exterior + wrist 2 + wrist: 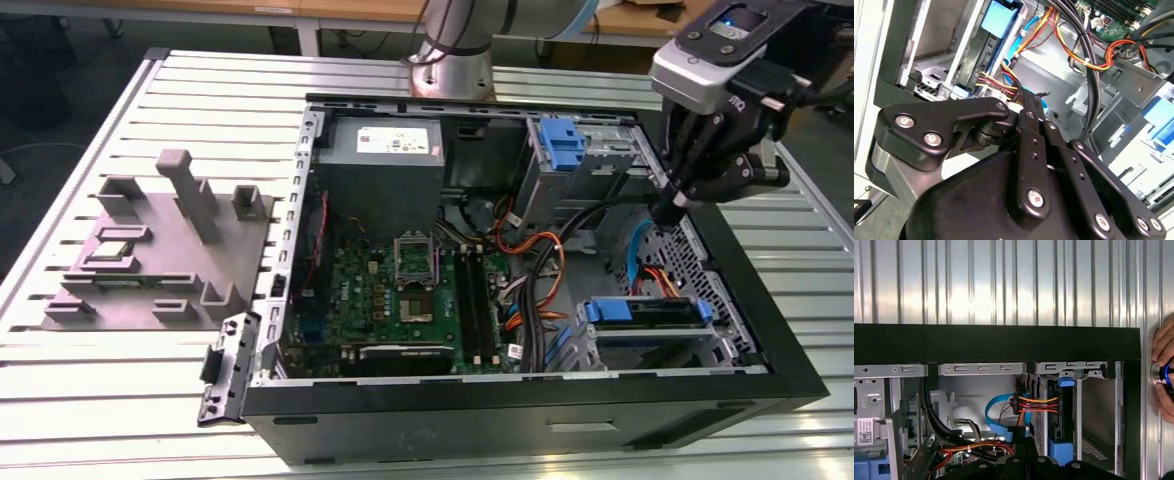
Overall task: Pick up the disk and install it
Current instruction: 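Insert the second disk wire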
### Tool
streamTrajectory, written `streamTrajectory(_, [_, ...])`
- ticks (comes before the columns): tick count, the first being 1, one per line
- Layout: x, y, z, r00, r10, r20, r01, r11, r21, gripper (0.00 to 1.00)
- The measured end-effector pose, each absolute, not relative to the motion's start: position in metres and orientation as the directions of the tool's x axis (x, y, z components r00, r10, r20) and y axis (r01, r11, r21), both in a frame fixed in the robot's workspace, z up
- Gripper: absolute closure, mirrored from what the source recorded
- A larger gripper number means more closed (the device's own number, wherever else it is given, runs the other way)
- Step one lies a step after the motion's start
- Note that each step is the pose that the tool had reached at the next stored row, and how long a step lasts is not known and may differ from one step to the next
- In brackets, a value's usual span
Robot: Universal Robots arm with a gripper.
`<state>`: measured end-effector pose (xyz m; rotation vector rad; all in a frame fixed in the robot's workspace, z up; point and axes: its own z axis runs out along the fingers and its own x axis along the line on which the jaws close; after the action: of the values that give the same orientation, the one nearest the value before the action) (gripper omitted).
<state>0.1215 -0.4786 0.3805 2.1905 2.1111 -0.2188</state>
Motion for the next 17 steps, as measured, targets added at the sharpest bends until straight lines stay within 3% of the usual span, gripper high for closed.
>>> streamTrajectory(9, [0.122,-0.464,0.381,0.038,0.981,-0.189,0.998,-0.046,-0.04,0.9])
streamTrajectory(12, [0.123,-0.46,0.38,0.039,0.975,-0.218,0.998,-0.048,-0.039,0.89])
streamTrajectory(13, [0.123,-0.459,0.381,0.039,0.972,-0.23,0.998,-0.049,-0.038,0.82])
streamTrajectory(17, [0.124,-0.454,0.38,0.04,0.963,-0.266,0.998,-0.052,-0.036,0.82])
